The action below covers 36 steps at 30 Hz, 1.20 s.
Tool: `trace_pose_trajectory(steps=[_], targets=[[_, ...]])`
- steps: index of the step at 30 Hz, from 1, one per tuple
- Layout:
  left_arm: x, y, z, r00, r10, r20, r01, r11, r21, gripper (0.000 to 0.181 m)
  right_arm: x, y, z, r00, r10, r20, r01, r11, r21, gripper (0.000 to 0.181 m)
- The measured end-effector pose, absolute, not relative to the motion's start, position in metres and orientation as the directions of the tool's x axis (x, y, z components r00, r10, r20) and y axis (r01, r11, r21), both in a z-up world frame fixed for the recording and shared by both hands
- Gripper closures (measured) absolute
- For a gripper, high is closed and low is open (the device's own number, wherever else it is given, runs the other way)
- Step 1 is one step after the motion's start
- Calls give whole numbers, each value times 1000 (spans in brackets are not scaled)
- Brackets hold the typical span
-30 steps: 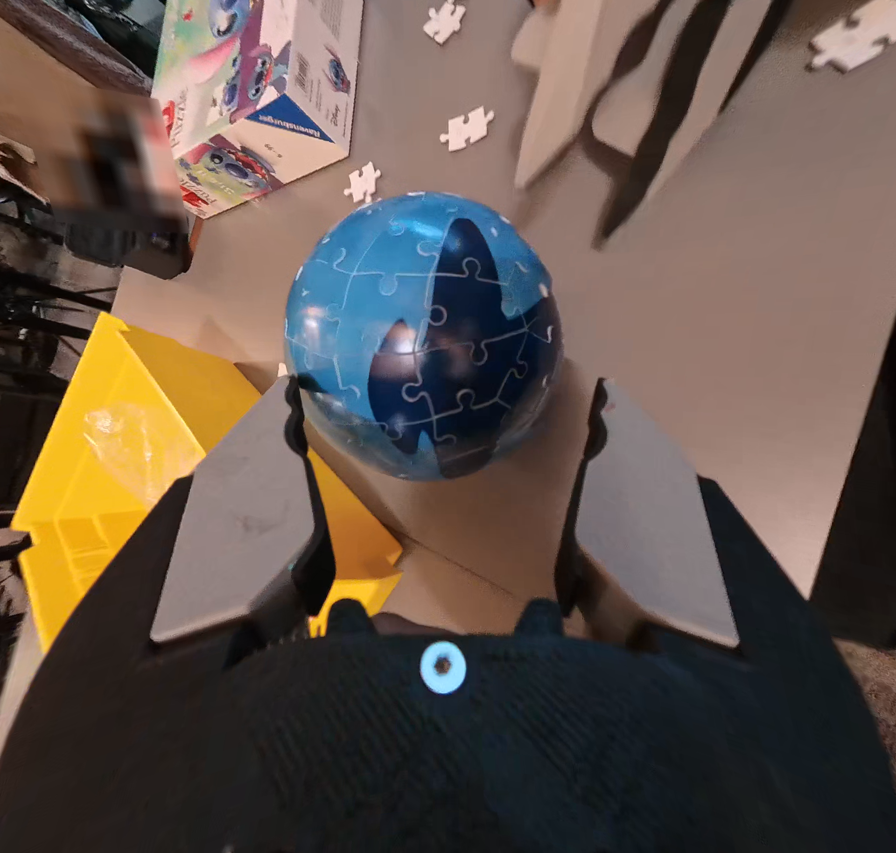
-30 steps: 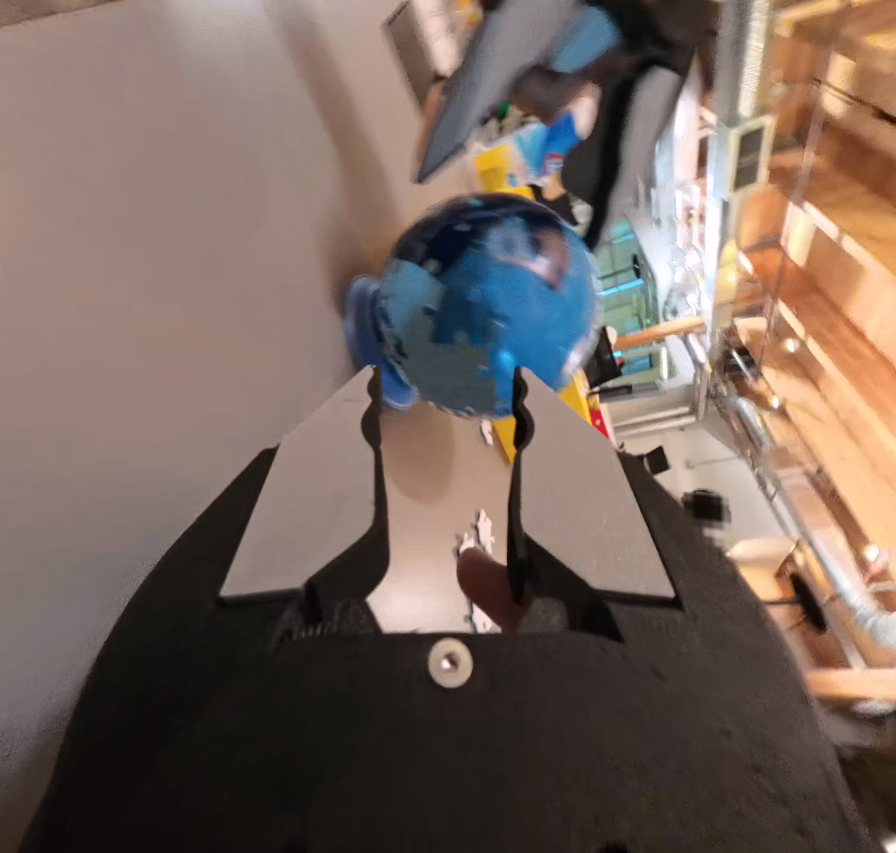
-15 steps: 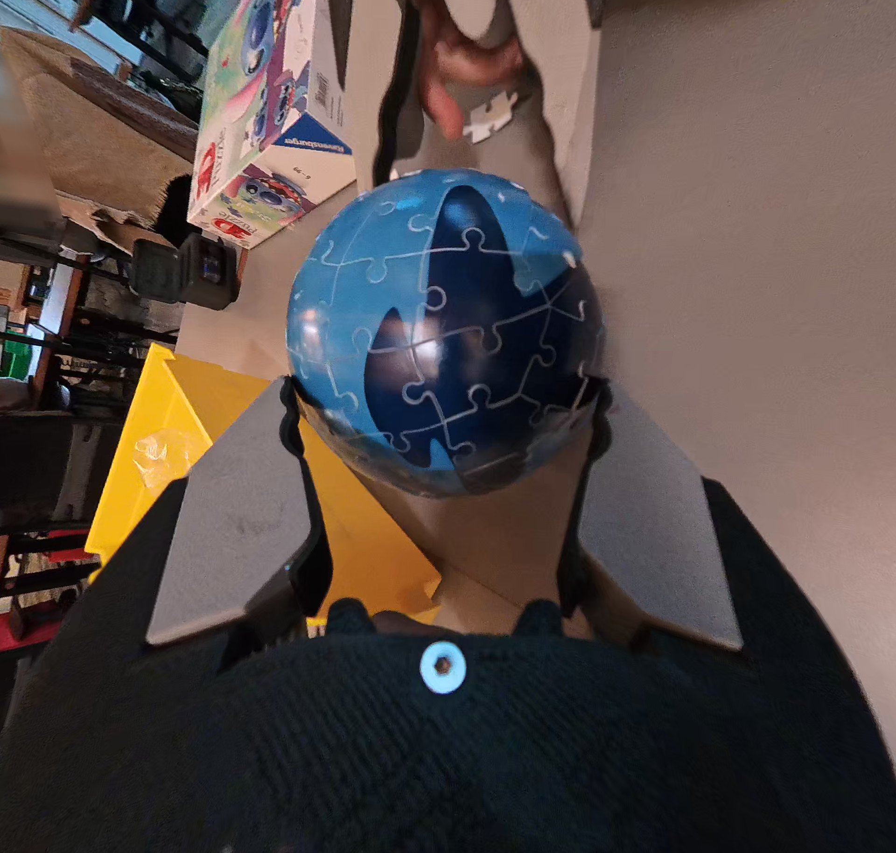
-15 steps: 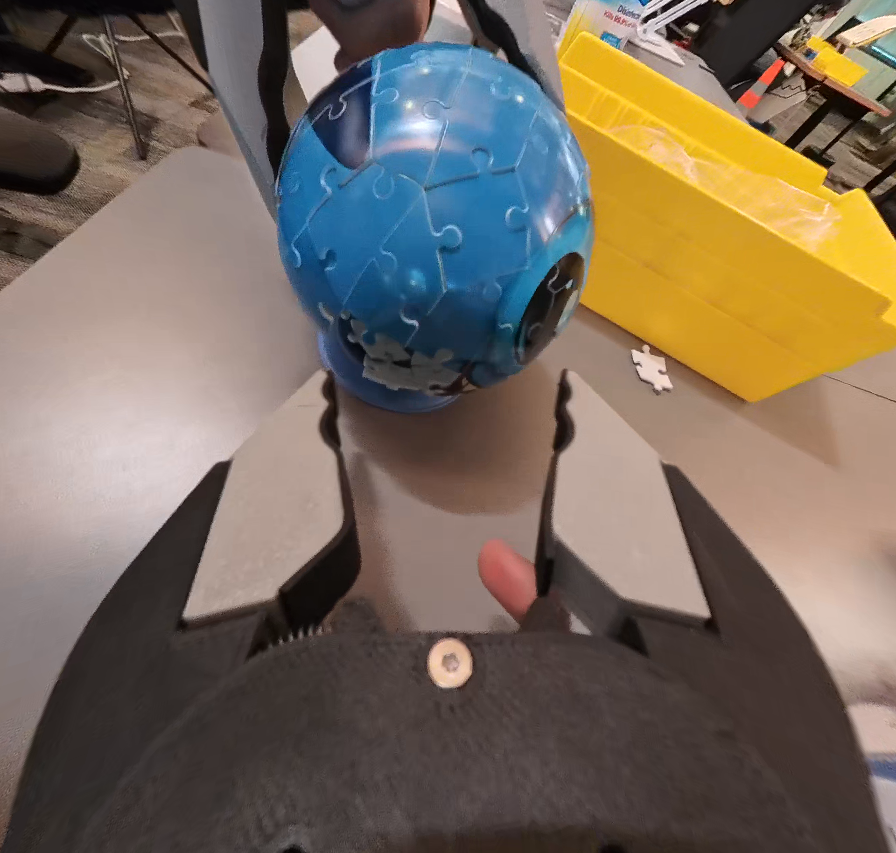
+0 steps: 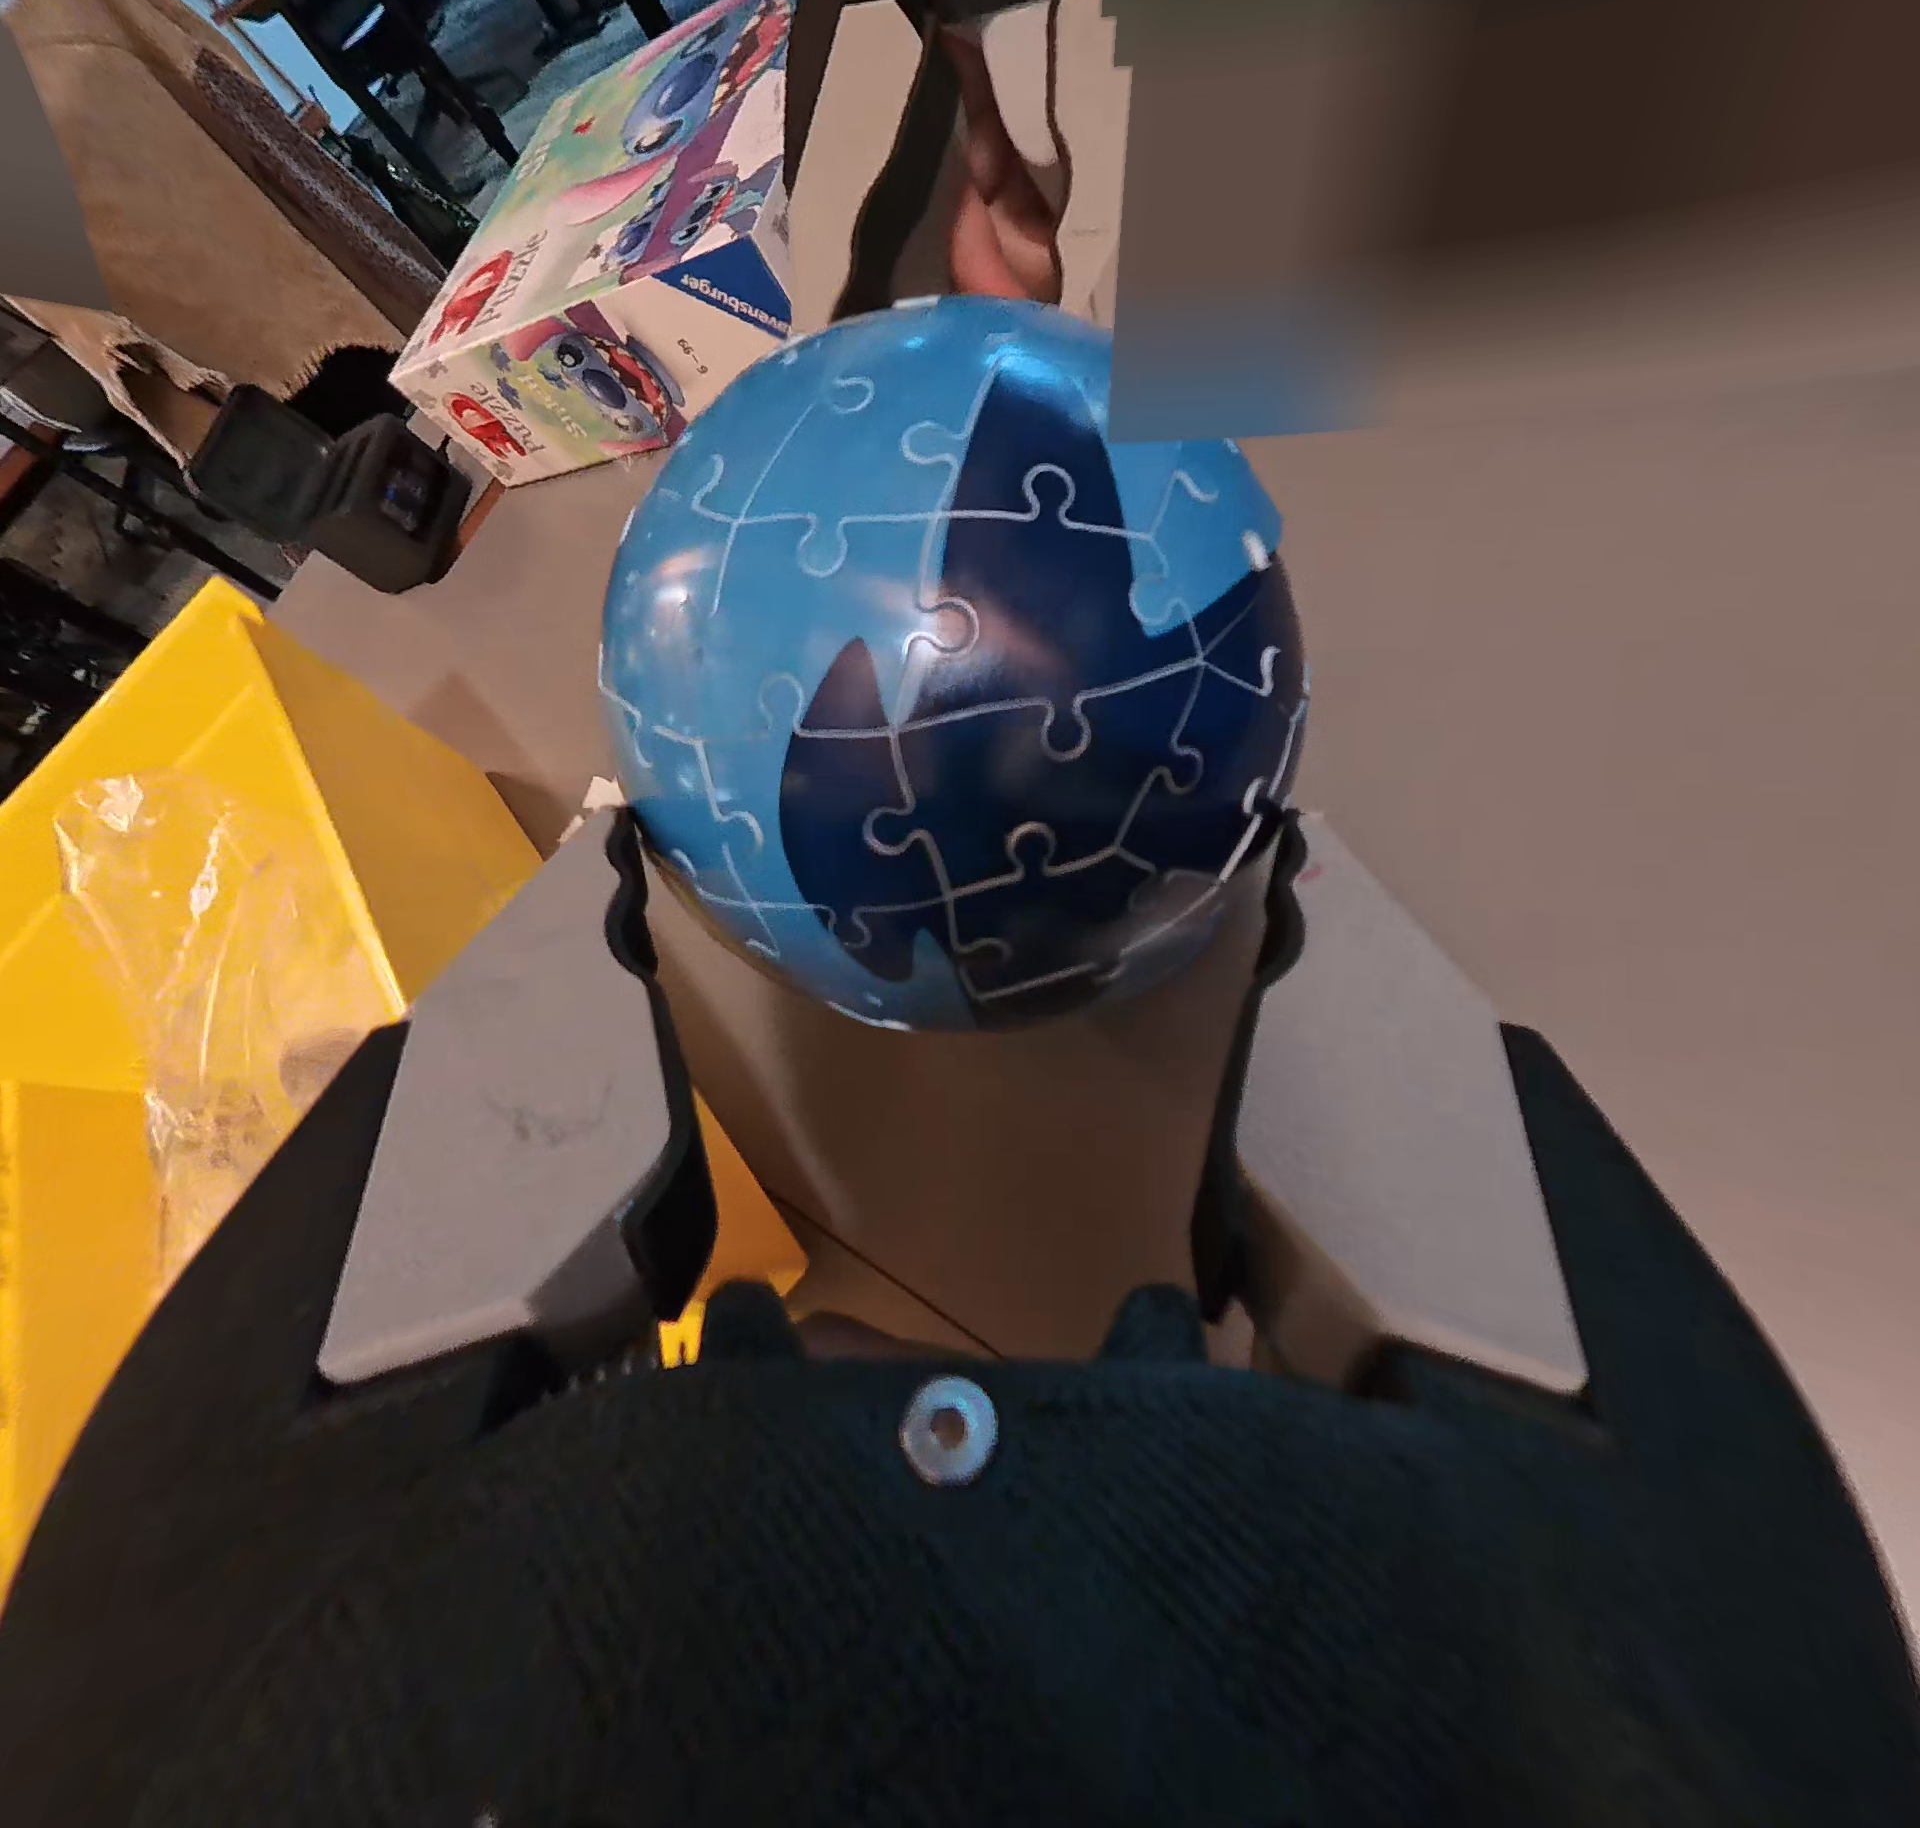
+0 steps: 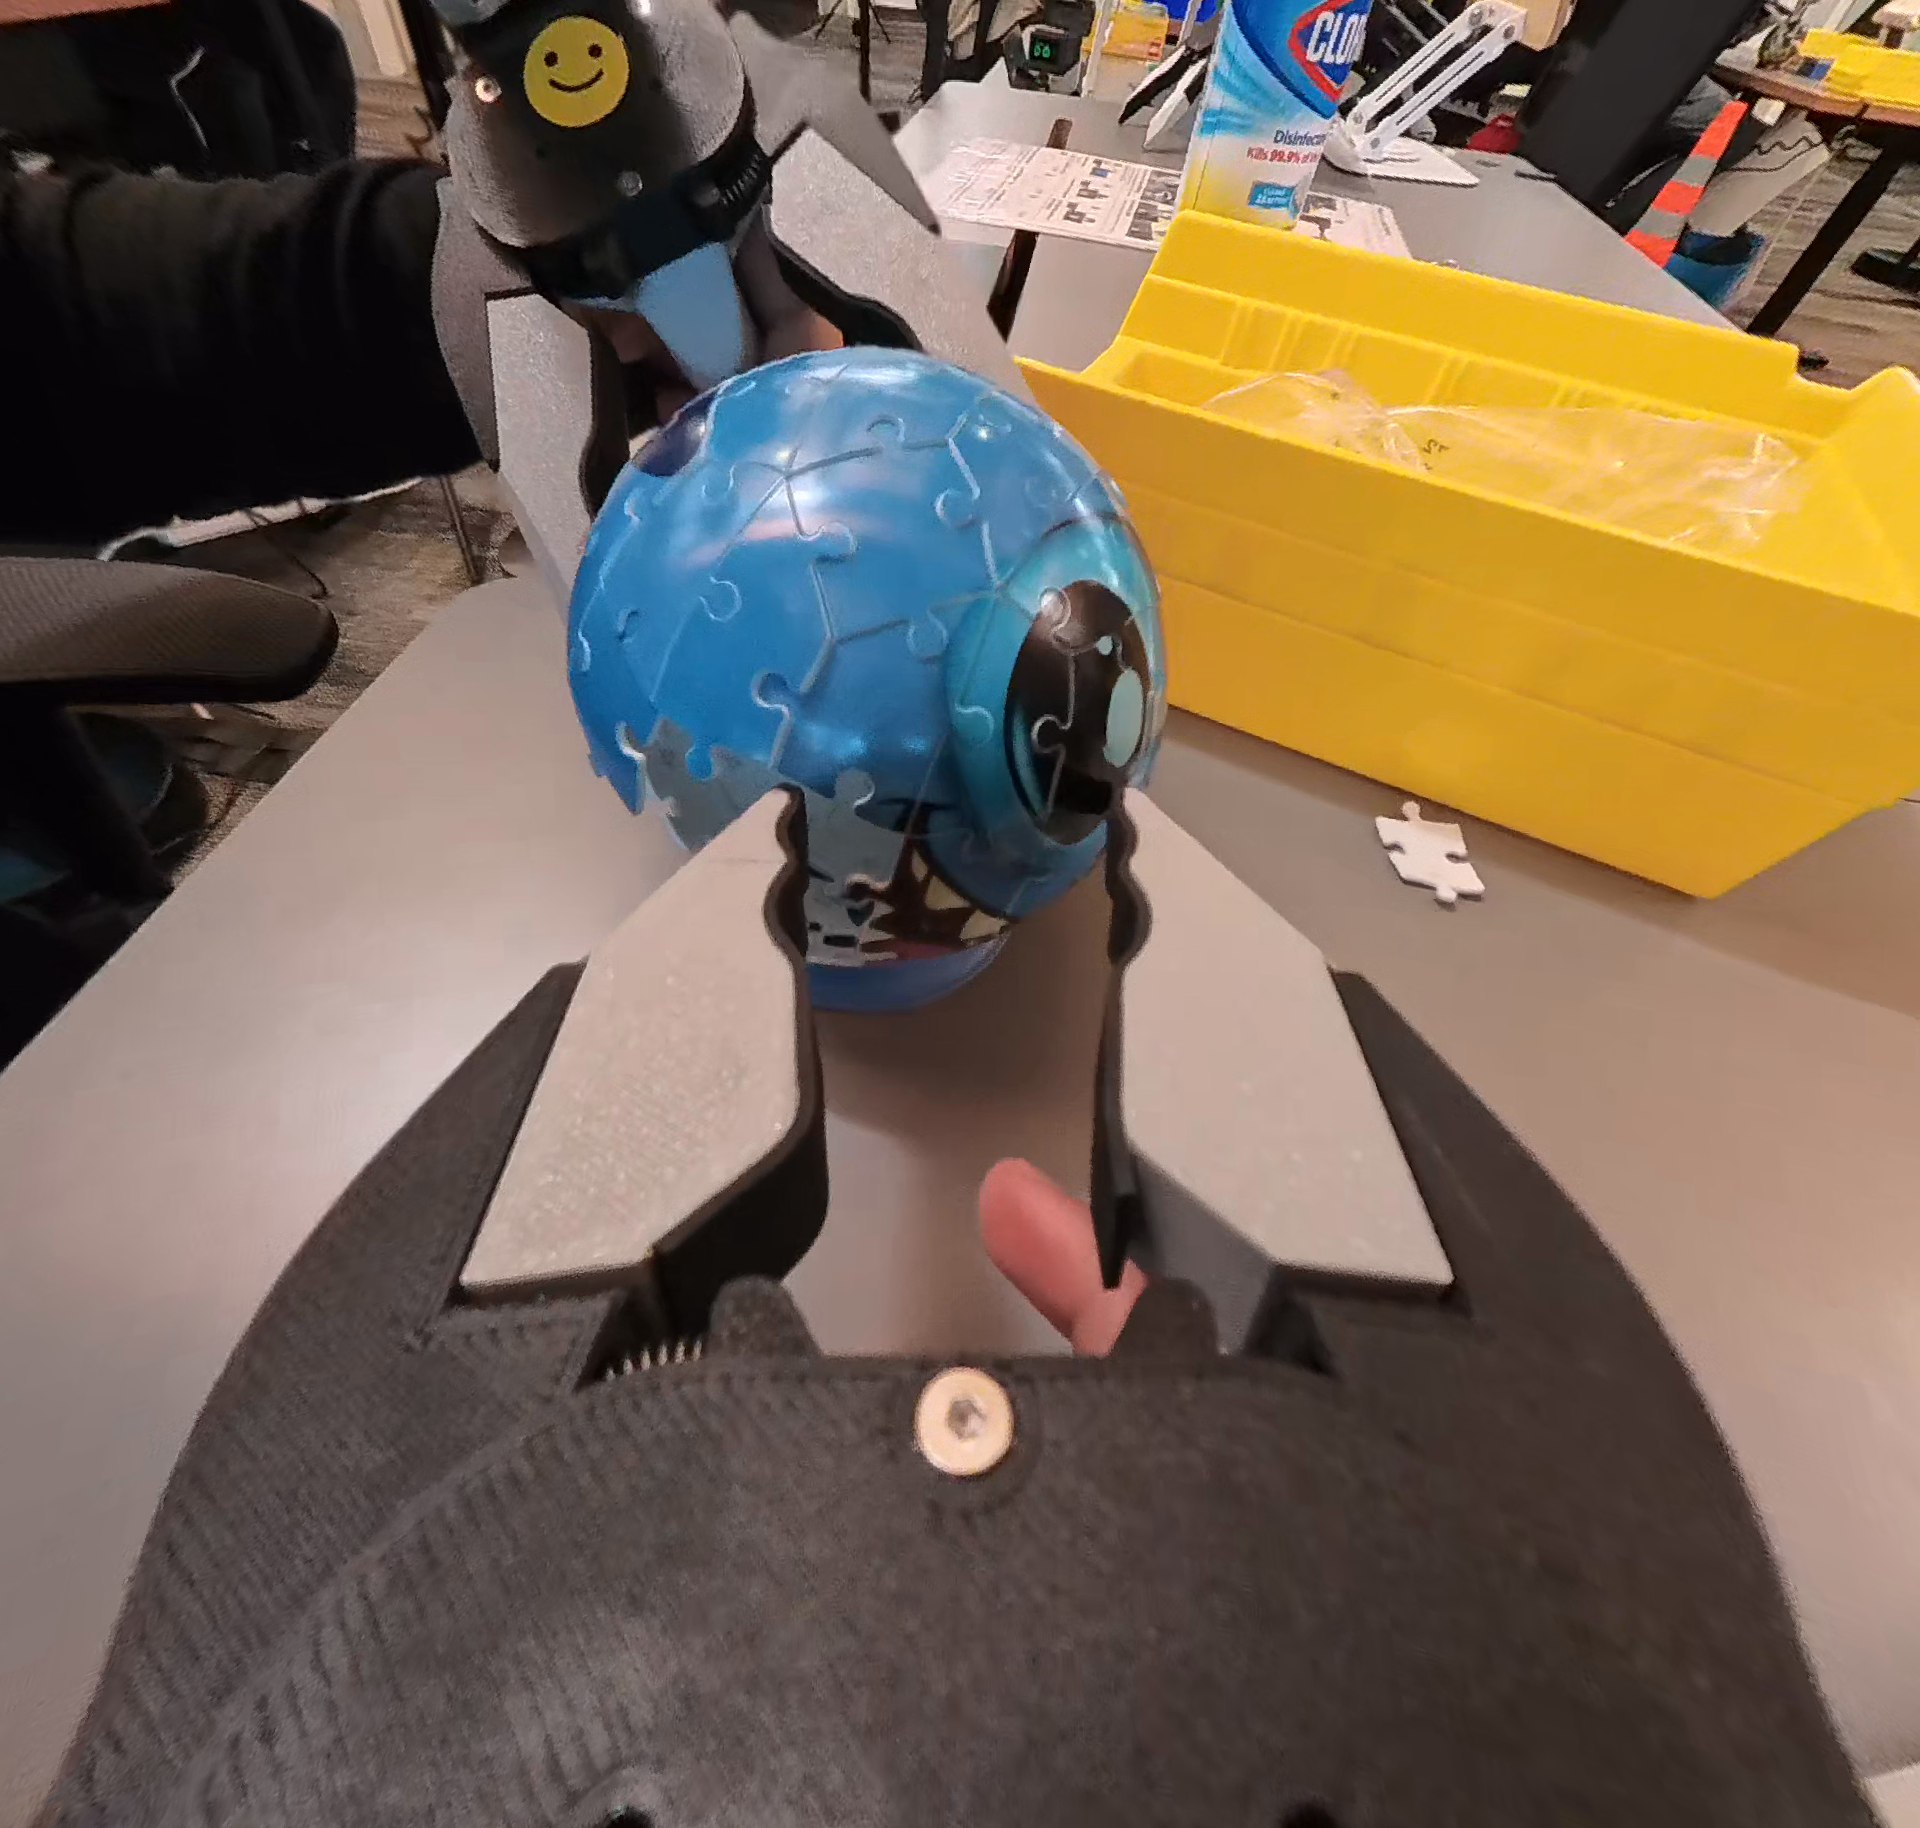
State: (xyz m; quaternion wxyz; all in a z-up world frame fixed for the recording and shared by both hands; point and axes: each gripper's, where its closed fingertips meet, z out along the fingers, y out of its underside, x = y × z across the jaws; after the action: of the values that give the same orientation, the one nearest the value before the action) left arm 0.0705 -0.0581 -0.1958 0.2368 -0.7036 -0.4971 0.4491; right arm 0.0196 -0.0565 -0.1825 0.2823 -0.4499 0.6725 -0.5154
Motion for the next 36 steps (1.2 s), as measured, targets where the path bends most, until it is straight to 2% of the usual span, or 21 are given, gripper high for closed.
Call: trace_pose_trajectory(steps=[6,12,15,21,26,31,34,36], targets=[[78,-60,-201,57,946,-320,476,-307,-824,66,24,-61,-169,-404,-914,33,-264,82,-961,138],[87,-60,-206,18,971,-237,440,-221,-871,71,28,-70,-156,-387,-922,-4,-235,103,-966,140],[91,-63,-209,-3,972,-234,420,-211,-882,81,30,-77,-151,-398,-918,-3,-229,103,-968,143],[92,-61,-187,-107,941,-322,318,-275,-907,78,41,-84,-144,-372,-928,-17,-221,106,-970,140],[100,-61,-168,-206,898,-390,321,-314,-893,76,45,-88,-139,-360,-932,-41,-215,125,-969,129],[121,-64,-175,-310,919,-246,268,-164,-949,81,8,-72,-138,-418,-907,-50,-166,130,-978,119],[128,-56,-185,-297,946,-131,242,-58,-969,82,-8,-50,-152,-373,-921,-109,-139,171,-975,100],[125,-52,-178,-282,954,-101,197,-45,-979,85,-8,-36,-168,-322,-936,-142,-184,209,-961,85]])
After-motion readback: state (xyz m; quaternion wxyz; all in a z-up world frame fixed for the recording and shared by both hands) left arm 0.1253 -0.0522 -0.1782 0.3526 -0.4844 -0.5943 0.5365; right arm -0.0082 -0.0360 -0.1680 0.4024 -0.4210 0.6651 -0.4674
